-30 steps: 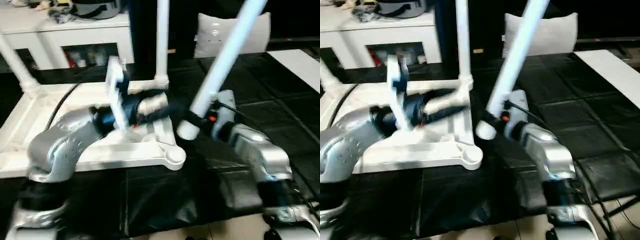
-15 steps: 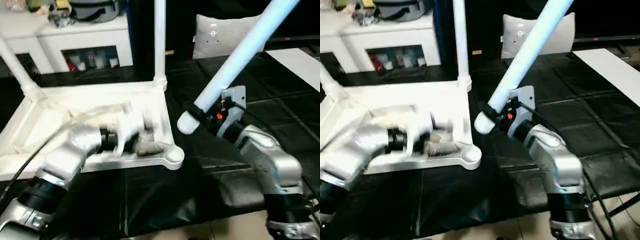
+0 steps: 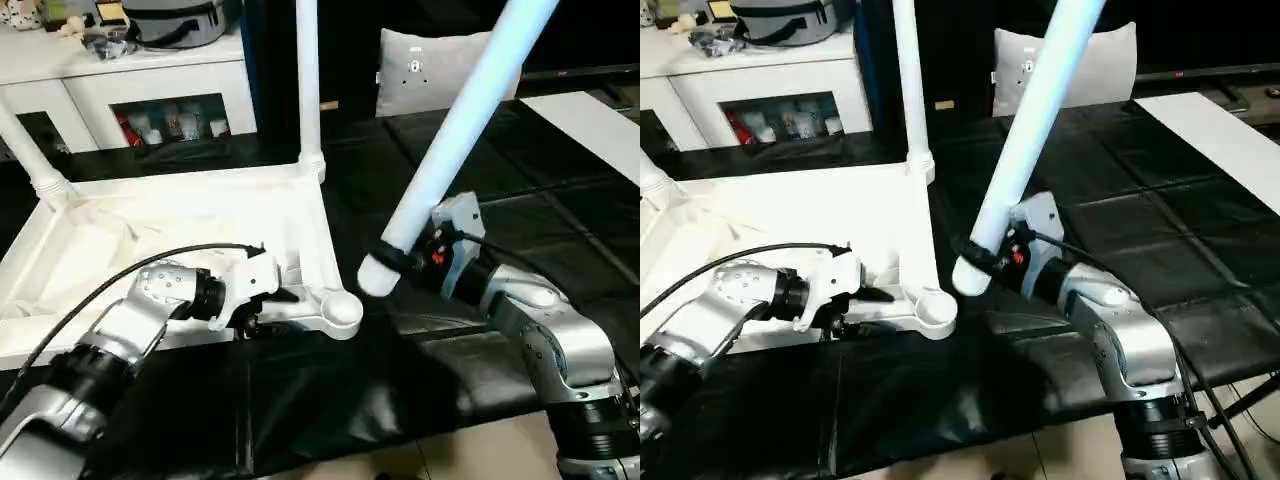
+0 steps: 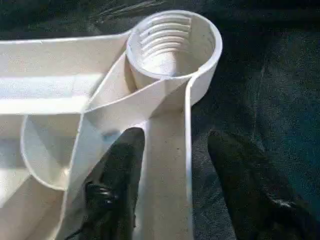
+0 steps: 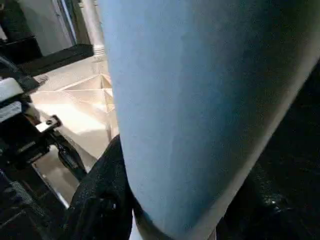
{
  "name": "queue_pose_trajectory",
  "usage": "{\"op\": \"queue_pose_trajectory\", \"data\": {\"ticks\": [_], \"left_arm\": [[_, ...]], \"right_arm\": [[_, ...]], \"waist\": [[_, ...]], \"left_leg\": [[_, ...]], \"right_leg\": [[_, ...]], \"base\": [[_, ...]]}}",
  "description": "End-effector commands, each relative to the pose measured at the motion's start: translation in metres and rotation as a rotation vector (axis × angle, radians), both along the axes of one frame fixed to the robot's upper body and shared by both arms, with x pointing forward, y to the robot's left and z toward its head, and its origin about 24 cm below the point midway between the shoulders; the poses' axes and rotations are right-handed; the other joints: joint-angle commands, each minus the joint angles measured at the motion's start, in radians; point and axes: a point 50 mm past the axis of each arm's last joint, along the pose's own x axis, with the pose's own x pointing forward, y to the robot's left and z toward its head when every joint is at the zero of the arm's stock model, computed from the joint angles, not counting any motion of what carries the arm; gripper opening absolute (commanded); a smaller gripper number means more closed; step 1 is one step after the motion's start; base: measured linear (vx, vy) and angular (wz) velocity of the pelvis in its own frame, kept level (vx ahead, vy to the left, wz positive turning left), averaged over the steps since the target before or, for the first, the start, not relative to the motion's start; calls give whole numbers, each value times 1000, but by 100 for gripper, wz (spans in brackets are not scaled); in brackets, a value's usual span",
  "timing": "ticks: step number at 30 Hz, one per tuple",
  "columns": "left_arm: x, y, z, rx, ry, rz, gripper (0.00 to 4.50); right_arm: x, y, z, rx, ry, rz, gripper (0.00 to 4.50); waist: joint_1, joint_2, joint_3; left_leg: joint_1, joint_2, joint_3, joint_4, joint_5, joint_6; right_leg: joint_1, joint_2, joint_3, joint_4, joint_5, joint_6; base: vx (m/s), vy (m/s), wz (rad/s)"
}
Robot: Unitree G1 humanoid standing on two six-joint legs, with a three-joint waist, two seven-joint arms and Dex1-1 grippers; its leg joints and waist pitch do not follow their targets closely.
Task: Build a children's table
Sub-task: Pick table leg, then insert table leg to table base
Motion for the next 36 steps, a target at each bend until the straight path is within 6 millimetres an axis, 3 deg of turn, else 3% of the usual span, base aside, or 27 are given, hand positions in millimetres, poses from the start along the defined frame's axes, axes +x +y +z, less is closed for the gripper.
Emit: {"op": "queue_pose_trajectory", "data": {"ticks": [1,2,7,16,19,26,36], "left_arm": [[5,4,5,-7,-14,2,202],[7,6,5,-24,-5,6,189],[8,13,2,-30,2,12,150],[7,20,-2,-33,8,10,79],[6,17,-2,-63,15,2,74],[3,9,-6,-93,46,-23,2],[-8,-8,-11,-141,67,-1,0]], "right_arm": [[2,2,4,20,-12,25,186],[2,5,5,35,-10,42,186],[3,11,4,46,-1,70,186],[4,14,6,60,-3,86,186],[4,15,5,57,1,95,186],[9,19,3,-7,17,109,186],[10,20,-7,-142,96,202,186]], "waist": [[6,-9,-73],[7,-13,-73],[7,-8,-72],[10,-11,-71],[10,-10,-71],[11,-6,-71],[26,-9,-77]], "left_leg": [[-13,-1,16,-68,-101,72],[-12,-1,17,-69,-98,71],[-11,4,15,-71,-101,65],[-9,3,17,-71,-111,59],[-9,2,18,-71,-110,60],[-8,4,17,-71,-113,55],[-10,16,17,-72,-49,66]], "right_leg": [[75,-60,54,-83,-416,33],[75,-61,54,-82,-418,35],[74,-63,56,-80,-414,32],[74,-64,54,-85,-438,41],[72,-64,53,-87,-443,42],[73,-64,53,-86,-443,36],[75,-67,68,-59,-336,-17]], "base": [[0,0,0],[0,0,0],[0,0,0],[0,0,0],[0,0,0],[0,0,0],[0,0,0]]}}
